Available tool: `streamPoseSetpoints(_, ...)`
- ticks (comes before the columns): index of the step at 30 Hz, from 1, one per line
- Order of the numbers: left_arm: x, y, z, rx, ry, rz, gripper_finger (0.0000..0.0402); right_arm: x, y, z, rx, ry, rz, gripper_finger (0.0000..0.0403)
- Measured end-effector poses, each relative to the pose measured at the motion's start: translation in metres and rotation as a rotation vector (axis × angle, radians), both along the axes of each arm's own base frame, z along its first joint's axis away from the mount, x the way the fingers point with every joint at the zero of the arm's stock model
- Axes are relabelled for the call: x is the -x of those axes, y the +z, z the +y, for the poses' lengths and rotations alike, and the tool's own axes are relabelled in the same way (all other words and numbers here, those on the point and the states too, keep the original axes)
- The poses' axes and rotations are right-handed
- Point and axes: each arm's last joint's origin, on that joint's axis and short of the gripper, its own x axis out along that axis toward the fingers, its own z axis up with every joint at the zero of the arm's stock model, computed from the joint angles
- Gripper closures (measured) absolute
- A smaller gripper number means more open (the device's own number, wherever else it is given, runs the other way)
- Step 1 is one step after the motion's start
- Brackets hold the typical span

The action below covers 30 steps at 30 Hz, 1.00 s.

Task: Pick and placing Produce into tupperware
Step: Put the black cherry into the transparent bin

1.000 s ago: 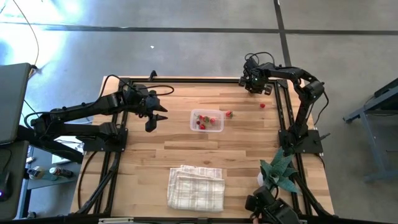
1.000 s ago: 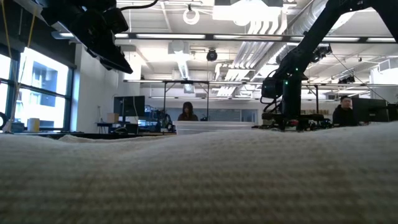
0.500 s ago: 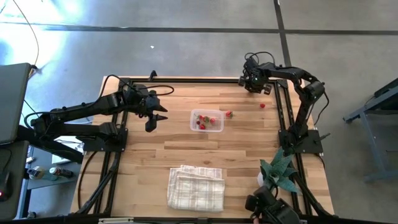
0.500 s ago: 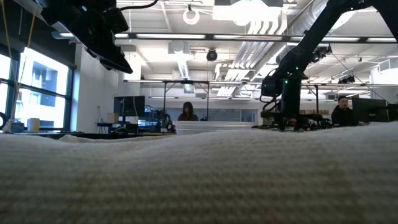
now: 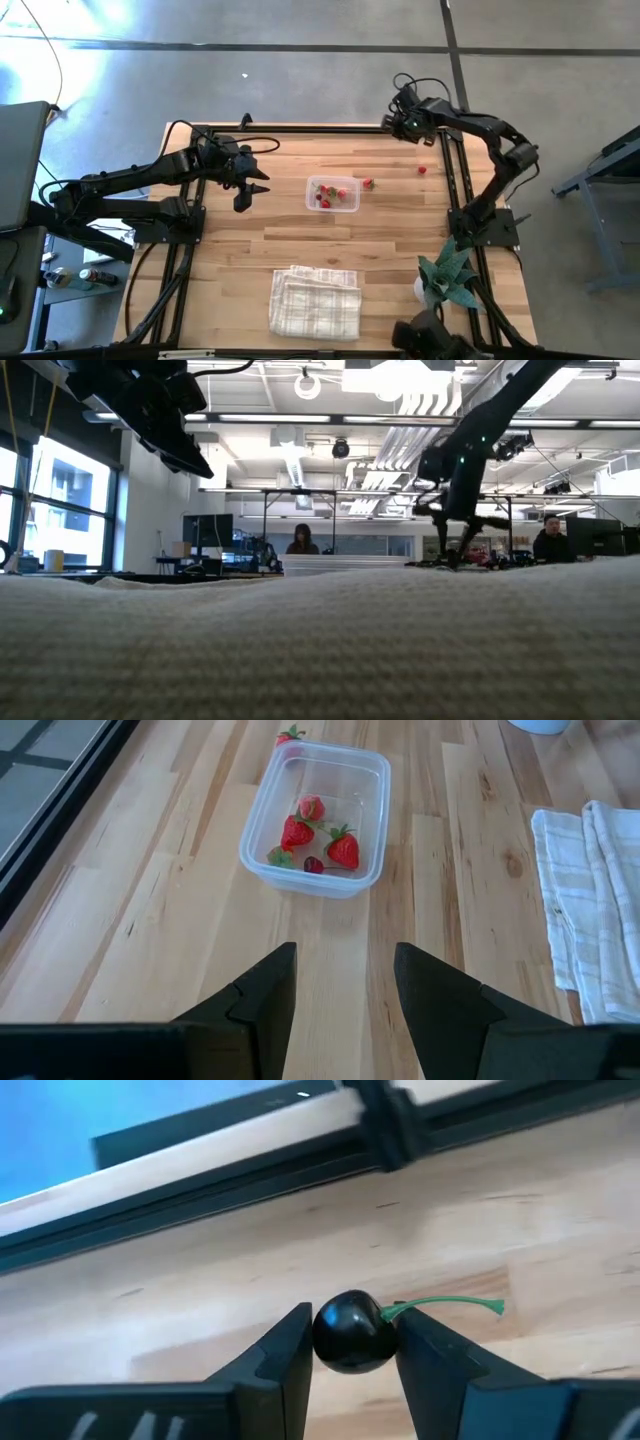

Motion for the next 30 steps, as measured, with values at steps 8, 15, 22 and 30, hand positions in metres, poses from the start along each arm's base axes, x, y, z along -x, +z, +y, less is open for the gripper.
streamPoseSetpoints(8,0.0,0.0,0.0,0.0,0.0,0.0,0.0243,-0.011,0.055,0.039,0.149,0.114,-0.122,0.029)
streamPoseSetpoints(15,0.0,0.0,0.0,0.0,0.0,0.0,0.0243,-0.018,0.109,0.082,0.314,0.24,-0.354,0.0291)
streamPoseSetpoints(22,0.0,0.0,0.0,0.0,0.0,0.0,0.0243,-0.031,0.14,0.117,0.412,0.389,-0.554,0.0291)
streamPoseSetpoints(30,0.0,0.0,0.0,0.0,0.0,0.0,0.0243,-0.07,0.16,0.138,0.445,0.626,-0.567,0.0291)
